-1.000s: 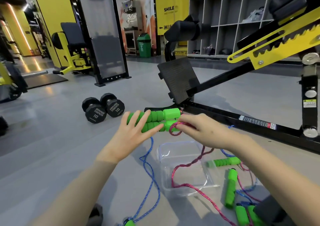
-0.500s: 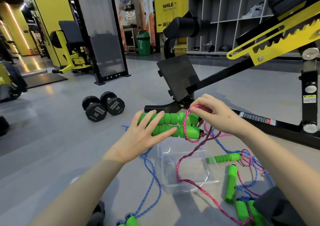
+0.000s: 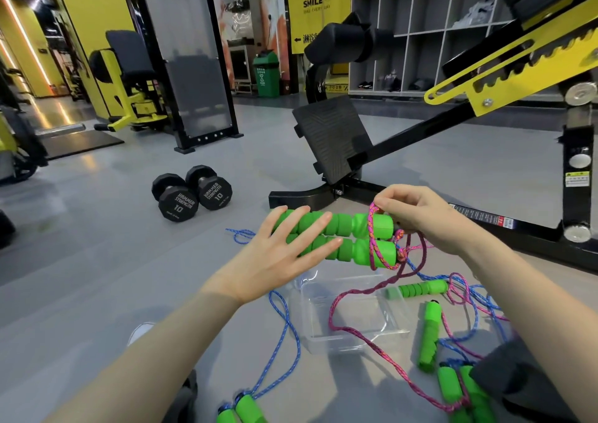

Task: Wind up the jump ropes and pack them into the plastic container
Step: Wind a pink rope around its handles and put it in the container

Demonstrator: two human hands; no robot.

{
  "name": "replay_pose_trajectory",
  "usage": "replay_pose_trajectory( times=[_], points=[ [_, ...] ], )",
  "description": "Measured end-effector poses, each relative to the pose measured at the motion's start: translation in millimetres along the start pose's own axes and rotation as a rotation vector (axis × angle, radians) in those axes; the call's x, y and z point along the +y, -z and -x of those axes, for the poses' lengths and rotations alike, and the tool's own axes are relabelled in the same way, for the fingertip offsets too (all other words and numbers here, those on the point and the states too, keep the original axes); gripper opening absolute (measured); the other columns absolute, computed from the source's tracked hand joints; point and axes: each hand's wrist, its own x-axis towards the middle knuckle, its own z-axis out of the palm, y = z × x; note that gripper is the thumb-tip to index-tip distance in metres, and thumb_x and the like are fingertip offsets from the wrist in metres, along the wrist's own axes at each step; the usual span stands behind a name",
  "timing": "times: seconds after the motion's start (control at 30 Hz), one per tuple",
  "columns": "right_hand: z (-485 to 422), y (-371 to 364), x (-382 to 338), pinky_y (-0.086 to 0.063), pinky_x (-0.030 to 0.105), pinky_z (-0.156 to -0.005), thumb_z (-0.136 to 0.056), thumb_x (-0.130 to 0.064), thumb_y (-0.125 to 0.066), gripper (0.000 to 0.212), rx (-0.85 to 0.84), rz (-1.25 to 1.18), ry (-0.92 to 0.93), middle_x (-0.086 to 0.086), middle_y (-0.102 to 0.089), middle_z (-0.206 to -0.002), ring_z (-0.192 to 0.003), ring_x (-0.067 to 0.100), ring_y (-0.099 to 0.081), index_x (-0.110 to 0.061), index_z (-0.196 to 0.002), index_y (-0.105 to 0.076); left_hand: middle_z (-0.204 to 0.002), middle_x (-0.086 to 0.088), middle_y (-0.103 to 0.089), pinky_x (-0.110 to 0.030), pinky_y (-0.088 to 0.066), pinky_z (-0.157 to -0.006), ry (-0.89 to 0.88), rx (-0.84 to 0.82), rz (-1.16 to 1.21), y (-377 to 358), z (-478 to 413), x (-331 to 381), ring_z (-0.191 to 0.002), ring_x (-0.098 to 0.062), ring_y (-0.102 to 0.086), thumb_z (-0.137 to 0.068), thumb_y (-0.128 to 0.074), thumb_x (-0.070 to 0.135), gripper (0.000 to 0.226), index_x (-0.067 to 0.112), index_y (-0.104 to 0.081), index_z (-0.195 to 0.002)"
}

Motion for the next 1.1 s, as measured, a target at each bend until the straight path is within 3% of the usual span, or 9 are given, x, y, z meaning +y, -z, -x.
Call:
replay_pose_trajectory(
  times=[0.37, 0.5, 0.57, 0.63, 0.67, 0.77, 0.87, 0.97, 1.1],
  points=[
    [-1.7, -6.4, 30.6, -0.058, 0.032, -0.065, -0.074, -0.027, -0.067, 0.016, 0.024, -0.668, -0.123, 0.004, -0.067, -0.067, -0.063, 0.017, -0.067, -0.012, -0.071, -0.062, -0.134, -0.016, -0.047, -0.05, -0.045, -0.09, 0.039, 0.149, -0.009, -0.5, -14.1, 1.8, -0.111, -0.038, -0.053, -0.093, -0.06, 0.017, 0.046, 0.022, -0.044, -0.136],
    [-3.2, -16.0, 35.9, -0.058, 0.039, -0.068, -0.043, -0.04, -0.091, 0.071, -0.064, -0.73, -0.148, 0.019, -0.071, -0.099, -0.087, 0.031, -0.07, -0.002, -0.099, -0.07, -0.134, -0.016, -0.047, -0.05, -0.044, -0.09, 0.05, 0.166, -0.014, 0.8, -14.2, -0.8, -0.11, -0.038, -0.055, -0.094, -0.059, 0.015, 0.045, 0.023, -0.045, -0.136],
    [-3.3, -19.8, 41.1, -0.058, 0.033, -0.063, -0.039, -0.034, -0.092, 0.061, -0.079, -0.706, -0.101, 0.016, -0.072, -0.094, -0.08, 0.027, -0.071, -0.005, -0.09, -0.075, -0.134, -0.016, -0.047, -0.05, -0.043, -0.09, 0.06, 0.174, -0.018, 2.4, -16.3, -0.4, -0.11, -0.037, -0.055, -0.095, -0.057, 0.015, 0.043, 0.024, -0.045, -0.136],
    [-1.5, -30.3, 43.0, -0.051, 0.022, -0.051, -0.052, -0.022, -0.085, 0.019, 0.005, -0.583, -0.064, 0.0, -0.068, -0.065, -0.055, 0.011, -0.063, -0.017, -0.067, -0.074, -0.134, -0.016, -0.047, -0.049, -0.043, -0.09, 0.08, 0.191, -0.021, 3.7, -20.4, -0.3, -0.11, -0.037, -0.055, -0.097, -0.054, 0.014, 0.041, 0.025, -0.045, -0.135],
    [-1.5, -38.2, 44.2, -0.042, 0.02, -0.045, -0.065, -0.015, -0.073, 0.013, 0.077, -0.54, -0.032, -0.008, -0.054, -0.05, -0.043, 0.005, -0.047, -0.019, -0.055, -0.065, -0.133, -0.016, -0.048, -0.049, -0.043, -0.089, 0.094, 0.205, -0.022, 4.2, -22.6, -0.5, -0.109, -0.037, -0.055, -0.097, -0.054, 0.013, 0.041, 0.025, -0.045, -0.135],
    [-0.8, -66.0, 44.3, -0.021, 0.022, -0.048, -0.087, -0.012, -0.047, 0.03, 0.228, -0.419, -0.066, -0.012, -0.024, -0.043, -0.039, 0.006, -0.018, -0.017, -0.059, -0.038, -0.131, -0.016, -0.049, -0.049, -0.046, -0.087, 0.133, 0.25, -0.044, 2.7, -26.0, -2.0, -0.107, -0.036, -0.055, -0.095, -0.056, 0.013, 0.039, 0.025, -0.048, -0.132],
    [1.6, -83.1, 36.4, -0.019, 0.023, -0.046, -0.089, -0.03, -0.043, 0.033, 0.323, -0.302, -0.087, -0.008, -0.024, -0.039, -0.038, 0.009, -0.017, -0.01, -0.063, -0.041, -0.13, -0.015, -0.049, -0.049, -0.045, -0.088, 0.167, 0.249, -0.079, -1.3, -21.8, -5.6, -0.105, -0.037, -0.056, -0.095, -0.056, 0.011, 0.04, 0.025, -0.049, -0.132],
    [4.8, -94.1, 30.5, -0.017, 0.024, -0.045, -0.102, -0.034, -0.032, 0.044, 0.357, -0.268, -0.098, -0.01, -0.026, -0.039, -0.036, 0.008, -0.02, -0.01, -0.067, -0.046, -0.132, -0.017, -0.048, -0.05, -0.042, -0.089, 0.215, 0.216, -0.112, -5.6, -13.6, -10.4, -0.107, -0.039, -0.053, -0.093, -0.053, 0.004, 0.046, 0.023, -0.047, -0.134],
    [6.5, -98.9, 19.5, -0.017, 0.022, -0.044, -0.101, -0.03, -0.033, 0.038, 0.331, -0.23, -0.108, -0.008, -0.026, -0.042, -0.038, 0.007, -0.02, -0.009, -0.073, -0.049, -0.132, -0.017, -0.048, -0.051, -0.041, -0.089, 0.25, 0.193, -0.165, -9.5, -1.9, -19.1, -0.107, -0.039, -0.052, -0.09, -0.059, 0.006, 0.05, 0.023, -0.047, -0.135]
  ],
)
